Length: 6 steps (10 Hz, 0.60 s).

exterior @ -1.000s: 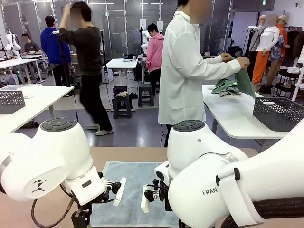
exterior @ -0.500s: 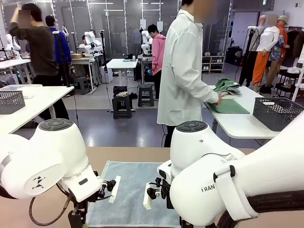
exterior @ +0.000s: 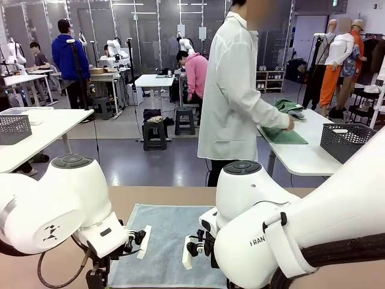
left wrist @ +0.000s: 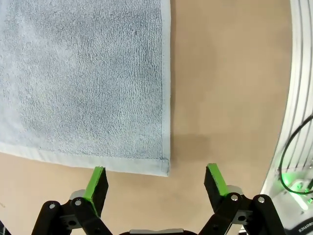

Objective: Fold the towels and place them in the basket.
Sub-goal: When a person lays out a Towel with hook on the table, fold it in half twice.

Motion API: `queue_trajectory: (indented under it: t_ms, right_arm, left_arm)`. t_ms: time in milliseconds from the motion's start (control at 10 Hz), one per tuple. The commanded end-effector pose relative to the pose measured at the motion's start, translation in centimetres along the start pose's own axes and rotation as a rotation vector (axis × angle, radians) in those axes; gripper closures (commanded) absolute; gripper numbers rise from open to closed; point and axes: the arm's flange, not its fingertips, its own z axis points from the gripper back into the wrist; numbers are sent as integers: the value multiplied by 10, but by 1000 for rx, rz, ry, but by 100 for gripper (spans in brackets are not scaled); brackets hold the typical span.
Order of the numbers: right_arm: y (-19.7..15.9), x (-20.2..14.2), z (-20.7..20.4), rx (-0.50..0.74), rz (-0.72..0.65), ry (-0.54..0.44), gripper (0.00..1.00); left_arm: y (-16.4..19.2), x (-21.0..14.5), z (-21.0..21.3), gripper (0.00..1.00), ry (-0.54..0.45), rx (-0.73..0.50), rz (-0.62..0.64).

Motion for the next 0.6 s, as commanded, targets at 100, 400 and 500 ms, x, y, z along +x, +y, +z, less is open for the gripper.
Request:
queue_trajectory:
  t_ms: [100,400,500]
  right_arm:
    - [-1,-10,-9,6,17,-32,0]
    - [-3,-13,-12,14,19,-36,0]
    - [-3,-14,-13,15,27,-40,0]
  left_arm:
    - [-10,-11,-12,0,-18,-31,33]
    - [-9,-15,-19,0,-21,-54,33]
    - [-9,-15,-20,0,-21,-56,30]
